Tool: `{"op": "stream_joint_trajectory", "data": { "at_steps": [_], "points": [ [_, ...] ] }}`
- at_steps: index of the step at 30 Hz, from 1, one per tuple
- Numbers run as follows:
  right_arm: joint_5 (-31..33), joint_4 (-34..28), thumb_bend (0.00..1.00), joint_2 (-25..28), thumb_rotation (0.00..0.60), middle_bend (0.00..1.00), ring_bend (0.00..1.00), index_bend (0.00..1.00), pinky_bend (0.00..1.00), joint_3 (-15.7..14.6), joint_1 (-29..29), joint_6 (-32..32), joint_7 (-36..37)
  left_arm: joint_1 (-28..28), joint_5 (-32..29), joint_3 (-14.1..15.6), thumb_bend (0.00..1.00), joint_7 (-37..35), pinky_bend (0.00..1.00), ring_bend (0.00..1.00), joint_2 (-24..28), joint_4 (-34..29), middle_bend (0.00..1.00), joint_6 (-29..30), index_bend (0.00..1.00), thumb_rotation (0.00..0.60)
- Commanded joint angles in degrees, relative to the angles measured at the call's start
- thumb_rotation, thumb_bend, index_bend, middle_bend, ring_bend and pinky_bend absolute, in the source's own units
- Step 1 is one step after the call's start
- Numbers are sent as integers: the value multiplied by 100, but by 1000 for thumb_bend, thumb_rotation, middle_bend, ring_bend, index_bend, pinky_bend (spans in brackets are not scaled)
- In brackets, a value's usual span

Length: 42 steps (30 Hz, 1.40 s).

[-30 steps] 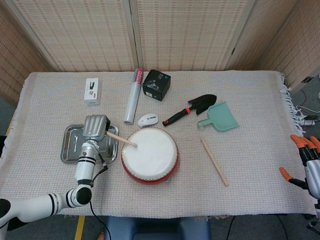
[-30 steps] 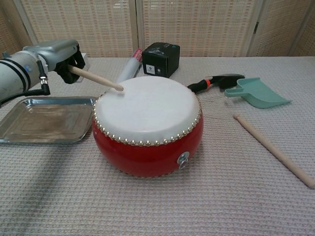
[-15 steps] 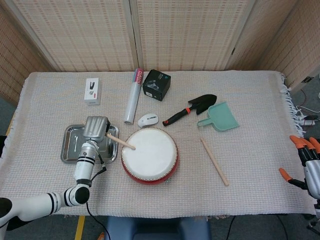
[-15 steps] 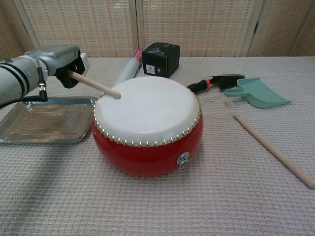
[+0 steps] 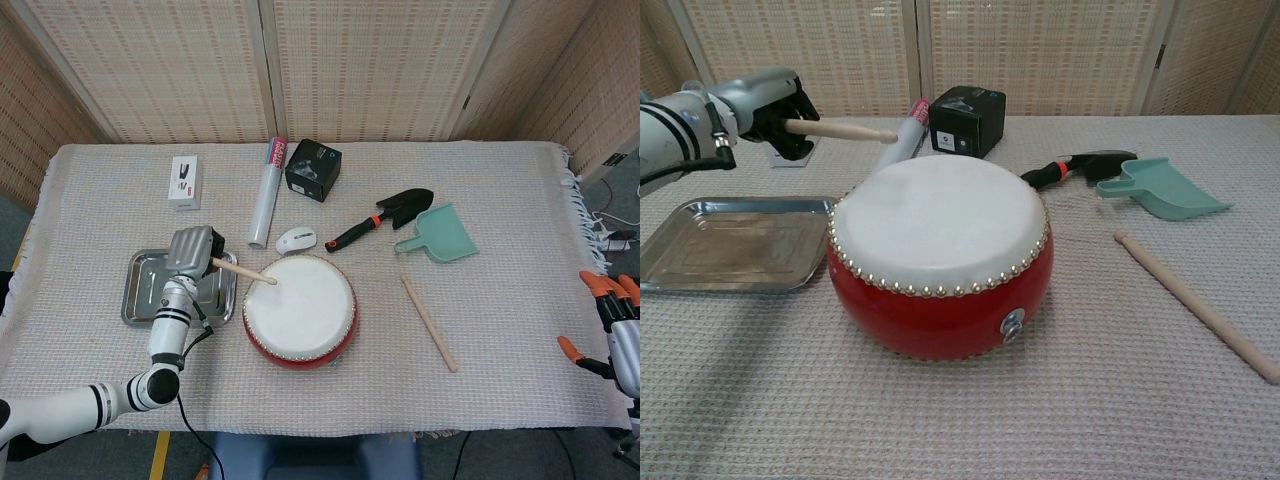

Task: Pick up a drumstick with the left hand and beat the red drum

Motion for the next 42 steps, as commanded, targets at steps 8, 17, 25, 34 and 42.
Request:
{"op": "stream_joint_trajectory", "data": {
  "at_steps": [8, 17, 25, 34, 42],
  "points": [
    [20, 9, 242, 13, 600, 105, 0, 47, 47, 5, -12, 10, 12, -158, 206, 377, 623, 730, 1000, 980, -455, 688, 1000, 346, 962, 600],
    [25, 34, 242, -8, 600, 105, 0, 46, 47, 6, -10, -2, 30, 48, -238, -274, 622, -143, 1000, 981, 51, 25, 1000, 51, 961, 600],
    [38, 48, 242, -16, 600, 105, 0, 47, 46, 8, -1, -29, 40, -154, 75, 472, 623, 680, 1000, 973, -362, 717, 1000, 125, 961, 600],
    [41, 40, 241, -8, 600, 105, 0, 47, 47, 7, -16, -9, 29, 66, -244, -221, 624, -264, 1000, 972, -132, 94, 1000, -41, 962, 600],
    [41, 38, 241, -17, 600, 105, 0, 47, 47, 5, -9, -27, 30, 21, -146, -81, 623, -157, 1000, 972, 117, -99, 1000, -118, 961, 600]
  ]
}}
